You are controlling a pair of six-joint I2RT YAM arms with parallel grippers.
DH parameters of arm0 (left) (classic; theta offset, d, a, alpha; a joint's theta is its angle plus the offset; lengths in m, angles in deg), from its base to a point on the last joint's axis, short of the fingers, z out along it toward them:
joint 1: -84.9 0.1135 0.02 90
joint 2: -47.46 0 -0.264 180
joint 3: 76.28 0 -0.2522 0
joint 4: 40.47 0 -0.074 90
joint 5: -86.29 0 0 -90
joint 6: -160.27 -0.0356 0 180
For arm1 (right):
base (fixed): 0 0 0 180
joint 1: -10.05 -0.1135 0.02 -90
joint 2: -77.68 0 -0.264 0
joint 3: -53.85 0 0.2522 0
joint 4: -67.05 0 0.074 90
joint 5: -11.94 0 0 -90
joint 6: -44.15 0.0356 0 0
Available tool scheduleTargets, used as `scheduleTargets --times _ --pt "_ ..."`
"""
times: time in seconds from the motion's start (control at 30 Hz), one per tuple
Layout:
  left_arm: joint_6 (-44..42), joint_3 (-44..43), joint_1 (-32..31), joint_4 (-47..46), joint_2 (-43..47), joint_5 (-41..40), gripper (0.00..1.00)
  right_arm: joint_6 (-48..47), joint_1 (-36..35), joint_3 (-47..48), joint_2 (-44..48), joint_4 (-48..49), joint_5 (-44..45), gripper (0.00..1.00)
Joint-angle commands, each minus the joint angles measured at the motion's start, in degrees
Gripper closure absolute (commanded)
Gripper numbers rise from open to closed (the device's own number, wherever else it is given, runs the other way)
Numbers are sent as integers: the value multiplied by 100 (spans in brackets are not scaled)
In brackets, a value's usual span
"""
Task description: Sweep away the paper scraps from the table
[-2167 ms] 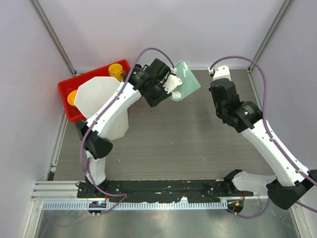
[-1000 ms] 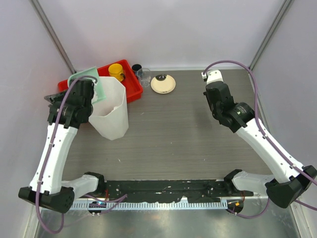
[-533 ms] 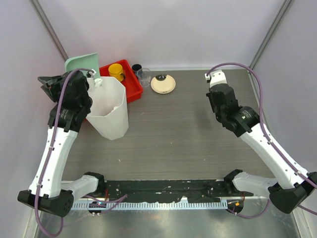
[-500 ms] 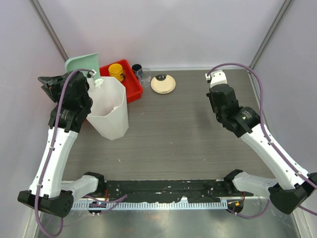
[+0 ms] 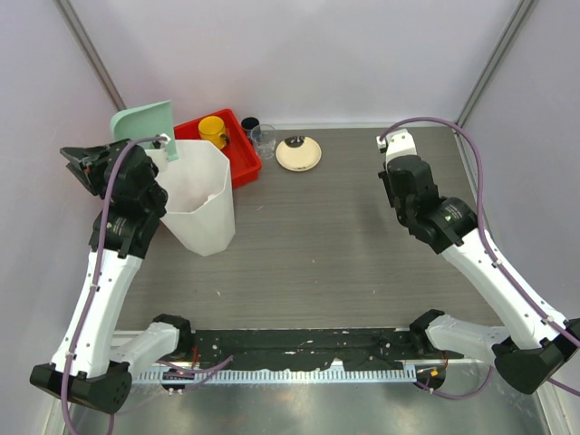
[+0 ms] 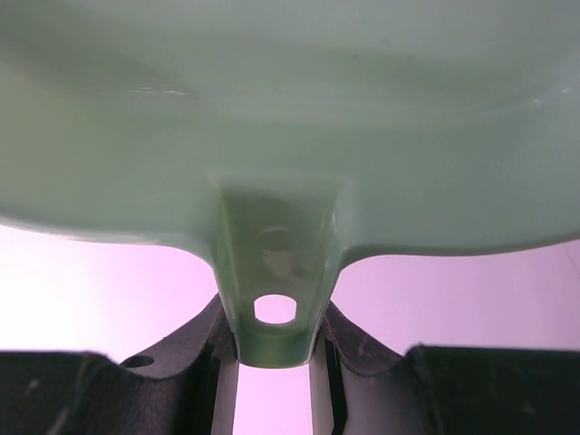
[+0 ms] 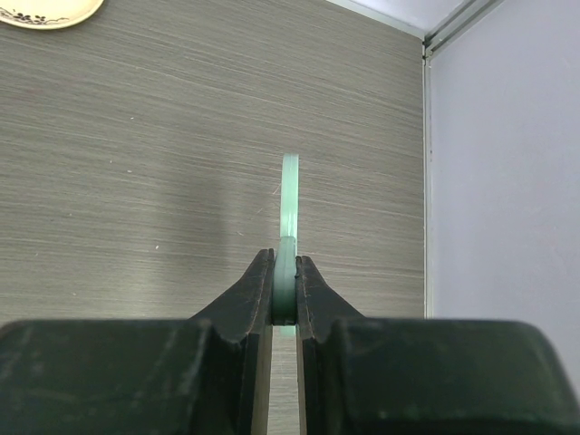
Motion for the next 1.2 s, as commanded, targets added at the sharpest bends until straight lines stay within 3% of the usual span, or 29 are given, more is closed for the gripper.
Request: scheduleTargets --times 0.0,0.1,0.13,0.2,0.23,0.27,0.37,0.4,0.6,0.83,0.93,0.97,1.0,1.17 --pt "-3890 -3 20 158 101 -324 100 -46 8 50 162 332 -2 99" --pt "-3839 -265 11 -956 -171 -35 100 -29 8 58 162 332 6 99" --pt "-3638 -510 20 -1142 -633 -34 100 -37 8 67 179 340 -11 99" --pt "-2384 -1826 20 -917 -1162 -87 100 -28 8 93 197 349 -81 99" --pt "-1744 -2379 20 -602 -1774 -96 100 -28 8 94 205 367 -107 99" --pt "-693 -3516 3 367 -2024 -70 100 -28 8 111 214 375 -143 99" --pt "676 -5024 -216 2057 -2805 88 100 -2 8 155 249 384 -196 99" --pt "1323 -5169 -287 2290 -2913 219 100 -11 17 164 267 376 -196 99" --pt "3381 -5346 -1646 2758 -3528 721 100 -28 8 190 355 384 -73 99" --pt "5782 -6032 -3134 4163 -4504 2581 100 86 148 199 478 384 296 99" --pt "6469 -5884 -3442 4945 -4855 3627 100 77 333 155 592 376 472 99" --pt "6863 -5796 -3451 5269 -4952 4492 100 68 386 138 627 384 455 99" --pt "7050 -5664 -3451 5385 -5058 4831 100 51 508 137 654 384 376 99" --pt "7517 -4486 -3460 5290 -5690 6028 100 -370 571 -37 891 577 -326 99"
